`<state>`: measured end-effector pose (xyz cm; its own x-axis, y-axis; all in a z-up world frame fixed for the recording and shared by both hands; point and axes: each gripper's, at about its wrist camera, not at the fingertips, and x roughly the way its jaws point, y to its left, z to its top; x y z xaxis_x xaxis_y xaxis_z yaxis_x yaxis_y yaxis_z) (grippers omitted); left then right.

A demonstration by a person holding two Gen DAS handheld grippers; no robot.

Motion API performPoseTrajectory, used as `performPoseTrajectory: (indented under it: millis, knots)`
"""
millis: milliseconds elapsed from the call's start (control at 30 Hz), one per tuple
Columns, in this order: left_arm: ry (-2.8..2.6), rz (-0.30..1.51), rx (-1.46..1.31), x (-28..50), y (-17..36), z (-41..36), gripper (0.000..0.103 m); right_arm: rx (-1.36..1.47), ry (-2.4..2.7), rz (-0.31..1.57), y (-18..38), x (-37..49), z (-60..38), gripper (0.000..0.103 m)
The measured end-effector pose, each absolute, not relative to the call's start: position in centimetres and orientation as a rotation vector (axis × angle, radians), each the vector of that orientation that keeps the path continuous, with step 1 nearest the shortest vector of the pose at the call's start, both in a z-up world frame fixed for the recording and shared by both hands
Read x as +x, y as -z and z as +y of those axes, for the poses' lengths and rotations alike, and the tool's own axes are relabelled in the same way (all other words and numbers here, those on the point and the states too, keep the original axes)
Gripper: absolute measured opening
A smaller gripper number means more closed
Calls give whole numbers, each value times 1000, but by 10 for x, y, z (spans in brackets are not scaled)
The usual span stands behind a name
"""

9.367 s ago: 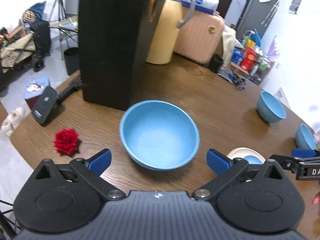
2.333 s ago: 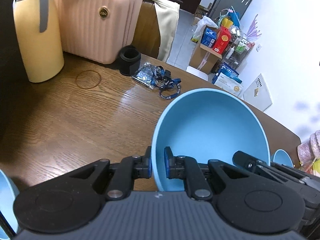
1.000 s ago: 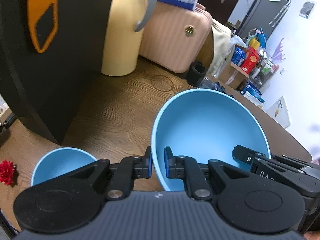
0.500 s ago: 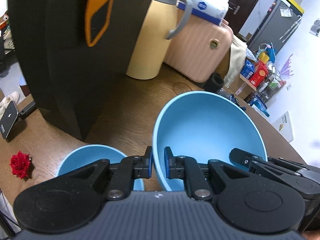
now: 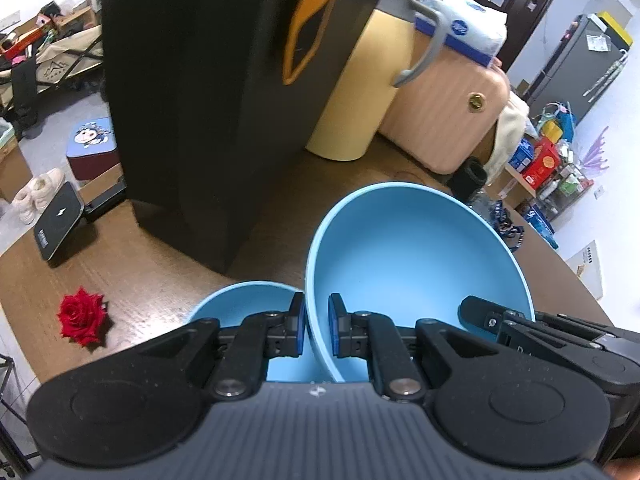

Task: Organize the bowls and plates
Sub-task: 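Lower the held bowl into the placed light-blue bowl with both grippers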

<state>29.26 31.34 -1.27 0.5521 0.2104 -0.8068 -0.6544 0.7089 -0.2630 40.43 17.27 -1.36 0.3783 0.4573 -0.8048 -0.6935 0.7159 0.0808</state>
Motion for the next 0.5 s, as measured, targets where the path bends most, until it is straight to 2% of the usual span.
performPoseTrajectory:
  millis: [500]
  knots:
    - [-605, 872, -609, 263, 36, 339, 12, -328, -808, 959, 39, 383, 210, 8]
